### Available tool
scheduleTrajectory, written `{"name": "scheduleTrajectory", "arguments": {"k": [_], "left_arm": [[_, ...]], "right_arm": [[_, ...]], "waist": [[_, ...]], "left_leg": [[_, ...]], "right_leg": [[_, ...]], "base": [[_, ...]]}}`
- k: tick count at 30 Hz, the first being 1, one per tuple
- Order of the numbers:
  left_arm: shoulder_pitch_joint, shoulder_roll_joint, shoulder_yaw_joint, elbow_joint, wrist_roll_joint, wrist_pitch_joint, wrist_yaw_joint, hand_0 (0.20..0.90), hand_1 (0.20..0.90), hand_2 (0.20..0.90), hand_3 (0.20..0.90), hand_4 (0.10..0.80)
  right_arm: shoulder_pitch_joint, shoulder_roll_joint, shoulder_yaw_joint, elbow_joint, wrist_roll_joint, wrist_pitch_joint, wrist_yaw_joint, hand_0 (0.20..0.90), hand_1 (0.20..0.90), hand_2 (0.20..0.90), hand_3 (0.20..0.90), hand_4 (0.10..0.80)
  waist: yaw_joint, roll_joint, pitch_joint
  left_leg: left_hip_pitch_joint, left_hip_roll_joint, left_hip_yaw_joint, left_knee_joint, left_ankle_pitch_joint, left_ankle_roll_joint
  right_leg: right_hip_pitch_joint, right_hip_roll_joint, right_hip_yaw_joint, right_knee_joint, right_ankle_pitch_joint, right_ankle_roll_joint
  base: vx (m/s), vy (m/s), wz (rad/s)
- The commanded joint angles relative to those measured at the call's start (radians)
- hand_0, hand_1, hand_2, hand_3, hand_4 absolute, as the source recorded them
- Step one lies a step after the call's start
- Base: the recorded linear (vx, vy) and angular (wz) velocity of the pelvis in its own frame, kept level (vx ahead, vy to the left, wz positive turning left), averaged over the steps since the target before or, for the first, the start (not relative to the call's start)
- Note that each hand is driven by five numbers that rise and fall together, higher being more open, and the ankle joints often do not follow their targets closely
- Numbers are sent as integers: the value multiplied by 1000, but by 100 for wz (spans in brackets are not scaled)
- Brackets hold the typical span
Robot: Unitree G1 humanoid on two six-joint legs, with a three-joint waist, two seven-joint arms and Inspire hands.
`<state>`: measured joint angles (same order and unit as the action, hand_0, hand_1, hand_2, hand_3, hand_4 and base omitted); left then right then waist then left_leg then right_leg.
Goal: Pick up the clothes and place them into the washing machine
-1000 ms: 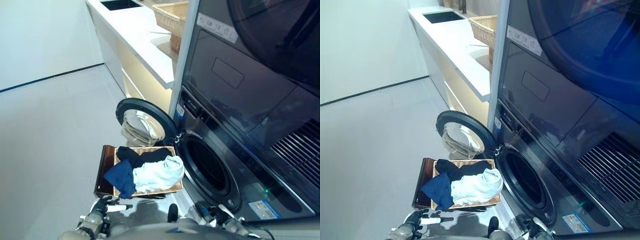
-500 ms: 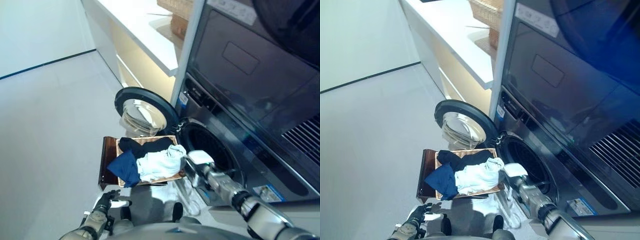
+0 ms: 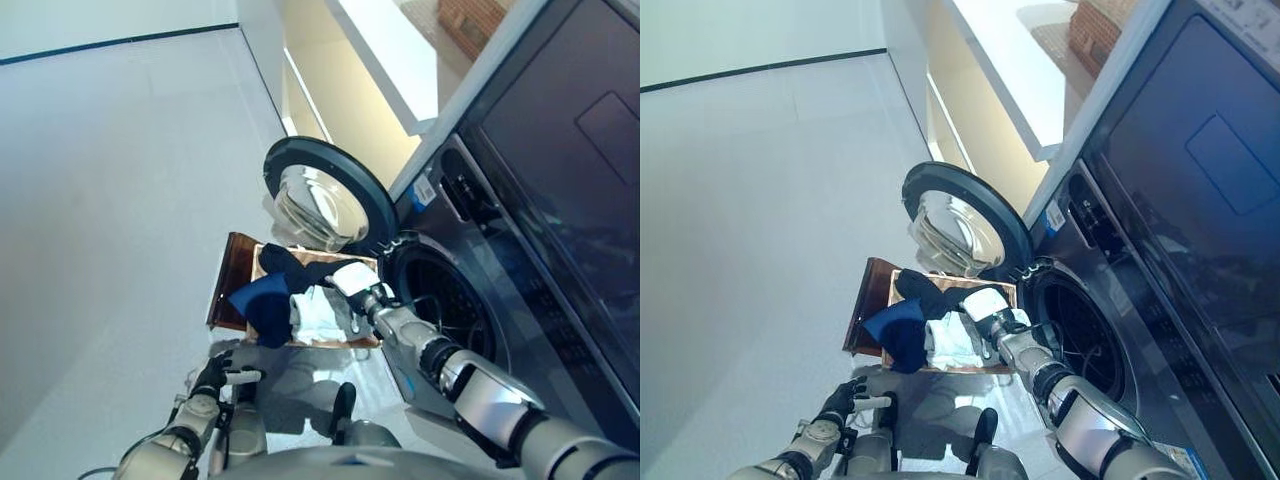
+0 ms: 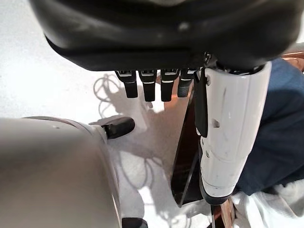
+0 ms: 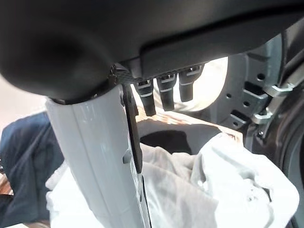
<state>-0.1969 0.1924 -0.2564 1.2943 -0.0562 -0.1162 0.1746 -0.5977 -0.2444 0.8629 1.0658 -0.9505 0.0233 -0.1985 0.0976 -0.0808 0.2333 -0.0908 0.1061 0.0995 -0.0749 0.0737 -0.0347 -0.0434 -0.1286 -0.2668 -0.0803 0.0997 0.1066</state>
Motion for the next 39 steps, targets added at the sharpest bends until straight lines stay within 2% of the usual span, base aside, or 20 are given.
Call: {"name": "scheduleTrajectory", "arguments": {"k": [1,13,24,31,39], "left_arm": [[-11,-24,-61,38,-14,-17,20,900,900,900,900,800],[-16,-24,-64,34,-22,-23,32,900,900,900,900,800],[-21,-29,-62,-44,-150,-71,65,900,900,900,900,800],[14,-17,-108,-216,-255,-112,52,900,900,900,900,800],[12,-14,-151,-294,-295,-117,51,900,900,900,900,800]], "right_arm": [[-131,26,7,49,15,27,-40,900,900,900,900,800],[-107,11,-12,80,36,37,-47,900,900,900,900,800],[-142,-20,-38,141,92,60,-70,900,900,900,900,800],[-235,-98,-85,209,142,93,-105,900,900,900,900,800],[-371,-194,-117,238,205,111,-159,900,900,900,900,800]], "waist": [[13,-22,8],[10,-1,36],[27,32,78],[52,87,137],[60,111,182]], "left_leg": [[-28,6,7,-12,15,-47],[-85,-9,-34,-12,38,-51],[-168,-26,-58,-12,68,-56],[-267,-48,-96,-12,102,-62],[-347,-57,-100,-12,119,-65]], "right_leg": [[-40,-97,21,2,89,48],[-67,-106,2,1,95,48],[-127,-122,-18,-4,120,56],[-195,-139,-56,14,132,62],[-284,-150,-55,51,141,67]], "base": [[-17,14,16],[-29,10,14],[-37,12,6],[-52,27,19],[-46,37,7]]}}
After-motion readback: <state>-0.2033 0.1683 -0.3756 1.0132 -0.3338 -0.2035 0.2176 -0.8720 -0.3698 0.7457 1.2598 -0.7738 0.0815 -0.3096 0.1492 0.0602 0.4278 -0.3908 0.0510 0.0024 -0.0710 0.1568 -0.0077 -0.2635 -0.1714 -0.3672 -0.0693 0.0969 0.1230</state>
